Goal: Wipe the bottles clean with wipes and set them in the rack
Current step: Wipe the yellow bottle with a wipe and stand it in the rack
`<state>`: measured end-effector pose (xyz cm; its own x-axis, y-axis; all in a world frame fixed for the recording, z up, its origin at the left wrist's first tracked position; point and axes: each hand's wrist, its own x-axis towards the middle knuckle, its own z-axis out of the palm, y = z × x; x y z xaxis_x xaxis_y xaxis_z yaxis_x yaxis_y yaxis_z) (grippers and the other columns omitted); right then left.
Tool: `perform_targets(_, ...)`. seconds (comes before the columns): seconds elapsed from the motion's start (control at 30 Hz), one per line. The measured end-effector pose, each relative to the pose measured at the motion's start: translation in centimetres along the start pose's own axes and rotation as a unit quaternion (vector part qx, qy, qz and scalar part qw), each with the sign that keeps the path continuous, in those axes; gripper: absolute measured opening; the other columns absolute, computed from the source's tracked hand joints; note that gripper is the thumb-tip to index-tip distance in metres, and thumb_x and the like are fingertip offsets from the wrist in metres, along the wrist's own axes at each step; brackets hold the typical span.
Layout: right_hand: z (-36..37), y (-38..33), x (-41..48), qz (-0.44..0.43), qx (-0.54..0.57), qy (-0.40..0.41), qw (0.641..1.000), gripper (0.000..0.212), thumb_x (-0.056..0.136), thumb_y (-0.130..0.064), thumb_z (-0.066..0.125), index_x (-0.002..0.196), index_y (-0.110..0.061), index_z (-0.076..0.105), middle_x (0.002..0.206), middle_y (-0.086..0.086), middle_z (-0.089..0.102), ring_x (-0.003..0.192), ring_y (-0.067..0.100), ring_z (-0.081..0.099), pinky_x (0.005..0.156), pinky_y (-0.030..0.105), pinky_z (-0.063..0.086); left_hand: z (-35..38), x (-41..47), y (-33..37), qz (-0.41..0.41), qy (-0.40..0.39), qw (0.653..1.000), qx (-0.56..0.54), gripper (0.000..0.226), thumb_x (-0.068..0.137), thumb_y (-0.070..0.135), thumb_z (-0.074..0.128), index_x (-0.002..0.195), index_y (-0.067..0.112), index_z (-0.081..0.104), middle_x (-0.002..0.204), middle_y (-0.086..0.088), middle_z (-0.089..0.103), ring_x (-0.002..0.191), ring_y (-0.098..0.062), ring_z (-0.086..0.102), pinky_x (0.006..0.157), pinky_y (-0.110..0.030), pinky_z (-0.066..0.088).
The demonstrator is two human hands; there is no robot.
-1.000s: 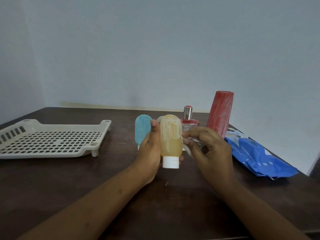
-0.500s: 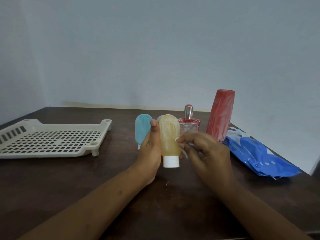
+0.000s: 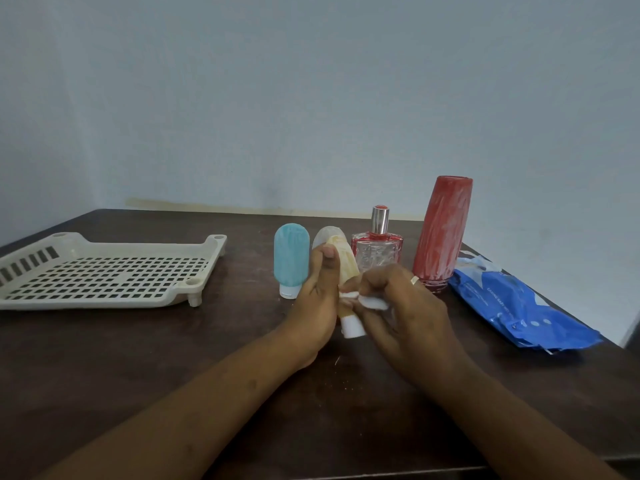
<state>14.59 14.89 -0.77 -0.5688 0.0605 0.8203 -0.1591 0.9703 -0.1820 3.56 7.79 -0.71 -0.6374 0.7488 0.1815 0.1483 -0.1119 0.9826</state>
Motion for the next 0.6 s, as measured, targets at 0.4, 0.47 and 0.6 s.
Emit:
perform_targets(0.4, -0.25, 0.29, 0.08, 0.025, -0.015, 0.031, 0.999, 0.014, 0.085, -0.034, 0.053, 0.096, -0.032, 0.043, 0.091, -0.013, 0.057, 0.083, 0.005, 0.057, 0.068, 0.016, 0.045, -0.12, -0.09, 0.25, 0.031, -0.047, 0.998, 0.01, 0.083, 0.072, 0.066, 0.02, 0.146, 0.03, 0.026, 0.133, 0.001, 0.051, 0.111, -0.005, 0.053, 0.079, -0.008, 0.043)
perform_targets(0.47, -0.4, 0.11, 0.01, -0.015, -0.016, 0.003, 1.0, 0.013, 0.086, -0.028, 0.054, 0.096, -0.029, 0.045, 0.093, -0.007, 0.06, 0.085, 0.005, 0.056, 0.069, 0.016, 0.043, -0.32, 0.06, 0.34, 0.063, -0.018, 0.998, -0.002, 0.076, 0.072, 0.065, 0.023, 0.143, 0.038, 0.023, 0.131, 0.008, 0.046, 0.115, -0.008, 0.05, 0.087, -0.015, 0.047)
perform_targets(0.6, -0.34, 0.11, 0.12, -0.048, -0.058, -0.028, 0.997, 0.014, 0.086, -0.028, 0.052, 0.099, -0.027, 0.045, 0.095, -0.004, 0.058, 0.085, -0.001, 0.047, 0.07, 0.013, 0.04, -0.59, 0.17, 0.53, 0.091, 0.01, 0.996, 0.0, 0.073, 0.069, 0.072, 0.025, 0.137, 0.048, 0.019, 0.13, 0.01, 0.04, 0.109, -0.003, 0.049, 0.089, -0.023, 0.049)
